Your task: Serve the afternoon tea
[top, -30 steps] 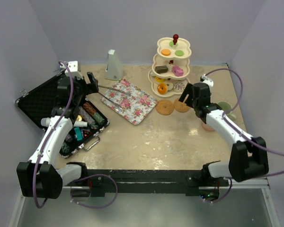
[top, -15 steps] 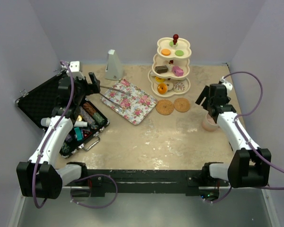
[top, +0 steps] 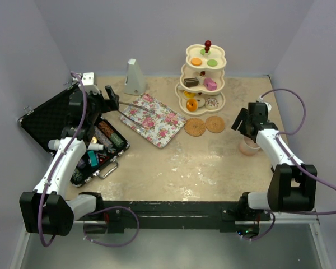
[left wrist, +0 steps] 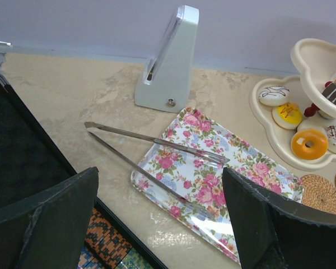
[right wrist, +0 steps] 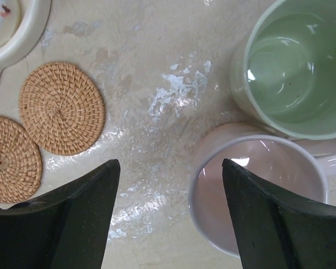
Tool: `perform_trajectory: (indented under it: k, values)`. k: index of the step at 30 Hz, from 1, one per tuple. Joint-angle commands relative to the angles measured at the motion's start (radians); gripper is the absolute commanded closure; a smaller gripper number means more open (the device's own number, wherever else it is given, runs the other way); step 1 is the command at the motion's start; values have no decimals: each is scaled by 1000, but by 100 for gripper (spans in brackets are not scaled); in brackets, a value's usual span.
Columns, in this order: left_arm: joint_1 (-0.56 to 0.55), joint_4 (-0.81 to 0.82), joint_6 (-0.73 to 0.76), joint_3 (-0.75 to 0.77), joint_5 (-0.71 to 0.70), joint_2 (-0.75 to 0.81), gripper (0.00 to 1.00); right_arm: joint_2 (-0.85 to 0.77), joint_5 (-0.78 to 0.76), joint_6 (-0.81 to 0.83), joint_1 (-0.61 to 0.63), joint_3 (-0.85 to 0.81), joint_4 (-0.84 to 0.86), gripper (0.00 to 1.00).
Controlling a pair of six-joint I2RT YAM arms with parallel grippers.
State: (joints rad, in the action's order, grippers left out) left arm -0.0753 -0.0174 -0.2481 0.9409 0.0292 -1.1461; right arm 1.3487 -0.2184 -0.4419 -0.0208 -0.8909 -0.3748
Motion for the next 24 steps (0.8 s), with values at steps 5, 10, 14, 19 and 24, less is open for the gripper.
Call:
perform_trajectory:
  k: [5,10,14,19,24]
  values:
    - [-6,31,-13,45,8,22,4,61,53,48,-2,7,2,38]
    - [-6,31,-11,47,6,20,4,52,79,60,-2,10,10,61]
    - [-6,31,-10,45,3,23,4,46,106,66,5,9,10,100]
    - [-6,31,-8,45,-3,22,4,-40,119,-9,13,4,10,100]
    - [-6,33,-8,42,-3,23,4,-181,126,-191,117,18,89,100]
